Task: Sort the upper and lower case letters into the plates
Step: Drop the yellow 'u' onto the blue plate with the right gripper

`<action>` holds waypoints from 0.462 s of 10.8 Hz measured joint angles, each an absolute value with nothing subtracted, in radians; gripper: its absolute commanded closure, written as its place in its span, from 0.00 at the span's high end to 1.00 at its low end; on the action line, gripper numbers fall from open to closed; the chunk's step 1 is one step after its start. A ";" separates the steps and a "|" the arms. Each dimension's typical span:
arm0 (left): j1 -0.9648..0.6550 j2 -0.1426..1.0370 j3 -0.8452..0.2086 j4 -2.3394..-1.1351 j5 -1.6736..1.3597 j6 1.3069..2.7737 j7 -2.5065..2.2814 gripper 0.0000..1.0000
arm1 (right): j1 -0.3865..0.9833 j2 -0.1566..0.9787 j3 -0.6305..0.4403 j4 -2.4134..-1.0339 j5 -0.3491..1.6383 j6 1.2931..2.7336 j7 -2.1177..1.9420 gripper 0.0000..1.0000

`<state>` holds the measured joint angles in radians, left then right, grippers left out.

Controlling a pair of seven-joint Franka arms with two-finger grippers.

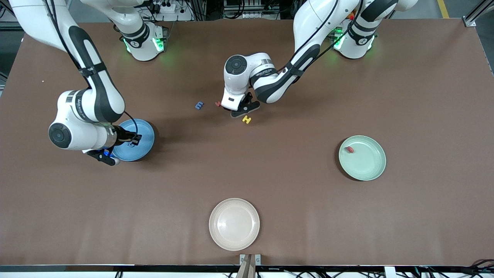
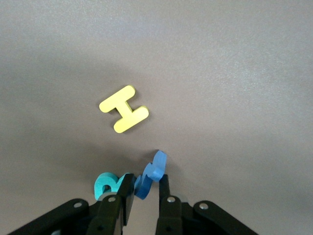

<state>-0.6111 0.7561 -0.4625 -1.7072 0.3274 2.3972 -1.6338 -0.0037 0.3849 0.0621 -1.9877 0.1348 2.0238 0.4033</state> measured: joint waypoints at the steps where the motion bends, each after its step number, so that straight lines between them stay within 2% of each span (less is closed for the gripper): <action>1: -0.612 0.761 -0.459 -1.704 0.327 2.397 -1.634 0.17 | 0.001 0.400 0.062 -1.988 0.134 2.038 0.403 0.51; 2: -0.618 0.765 -0.448 -1.701 0.327 2.397 -1.634 0.16 | 0.004 0.417 0.062 -1.988 0.134 2.051 0.403 0.67; 3: -0.630 0.768 -0.431 -1.699 0.327 2.397 -1.634 0.15 | 0.004 0.428 0.062 -1.988 0.134 2.059 0.403 0.90; 4: -0.644 0.770 -0.417 -1.691 0.327 2.398 -1.634 0.13 | 0.004 0.433 0.062 -1.988 0.133 2.063 0.400 0.94; 5: -0.653 0.772 -0.409 -1.687 0.327 2.398 -1.634 0.13 | 0.004 0.433 0.062 -1.987 0.133 2.063 0.382 0.92</action>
<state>-0.6535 0.7725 -0.4090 -1.6867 0.3274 2.3976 -1.6338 0.0039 0.4326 0.0618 -1.9870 0.1326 2.0633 0.3825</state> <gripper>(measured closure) 0.850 0.247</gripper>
